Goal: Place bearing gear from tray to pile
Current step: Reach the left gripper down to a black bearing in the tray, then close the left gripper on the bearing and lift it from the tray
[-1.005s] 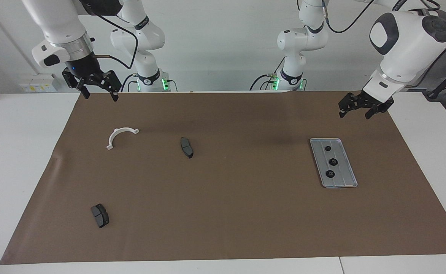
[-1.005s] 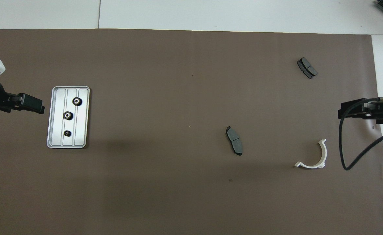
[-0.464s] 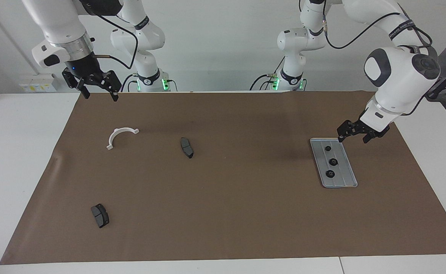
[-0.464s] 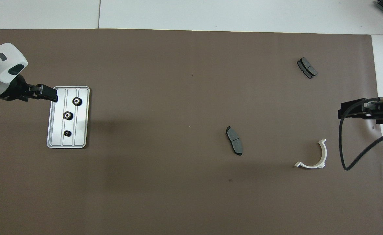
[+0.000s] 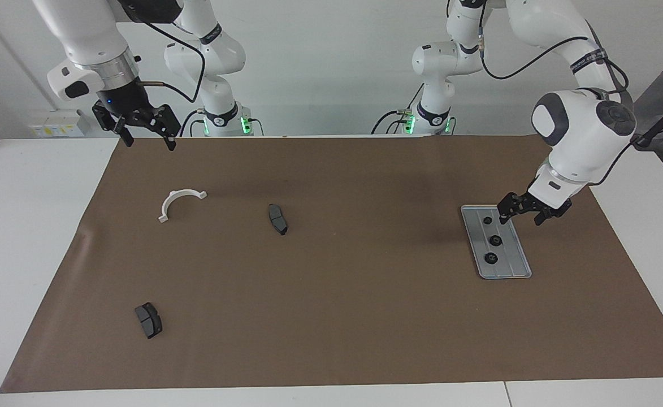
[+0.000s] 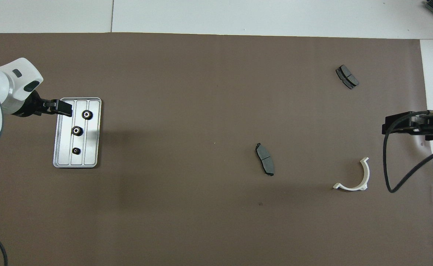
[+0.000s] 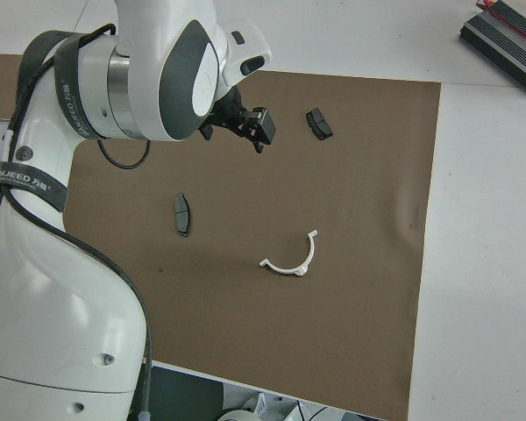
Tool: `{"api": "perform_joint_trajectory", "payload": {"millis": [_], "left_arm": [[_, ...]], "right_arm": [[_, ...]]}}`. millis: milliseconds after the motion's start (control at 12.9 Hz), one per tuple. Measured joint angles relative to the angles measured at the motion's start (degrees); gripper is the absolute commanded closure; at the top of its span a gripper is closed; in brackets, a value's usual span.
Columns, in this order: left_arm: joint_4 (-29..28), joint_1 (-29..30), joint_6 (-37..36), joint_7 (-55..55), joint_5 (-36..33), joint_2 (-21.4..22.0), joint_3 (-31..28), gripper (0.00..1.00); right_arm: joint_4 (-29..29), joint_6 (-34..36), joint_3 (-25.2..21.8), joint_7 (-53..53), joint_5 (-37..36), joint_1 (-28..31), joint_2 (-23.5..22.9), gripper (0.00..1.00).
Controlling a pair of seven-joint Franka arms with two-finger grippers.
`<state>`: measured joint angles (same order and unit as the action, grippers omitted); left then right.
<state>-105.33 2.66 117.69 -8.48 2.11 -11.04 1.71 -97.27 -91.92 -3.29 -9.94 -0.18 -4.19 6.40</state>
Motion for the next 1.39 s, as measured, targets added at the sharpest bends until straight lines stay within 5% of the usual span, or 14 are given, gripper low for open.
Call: {"api": "perform_joint_trajectory", "payload": {"millis": [850, 1391], "left_arm": [[-12.77, 1.59, 17.45, -5.78, 0.0, -3.13, -0.19, 0.16], [-14.77, 1.59, 21.0, -5.79, 0.0, -3.18, -0.18, 0.25]], "right_arm": [[0.0, 0.0, 0.0, 0.0, 0.0, 0.0, 0.0, 0.0], [0.0, 0.0, 0.0, 0.0, 0.0, 0.0, 0.0, 0.0]]}}
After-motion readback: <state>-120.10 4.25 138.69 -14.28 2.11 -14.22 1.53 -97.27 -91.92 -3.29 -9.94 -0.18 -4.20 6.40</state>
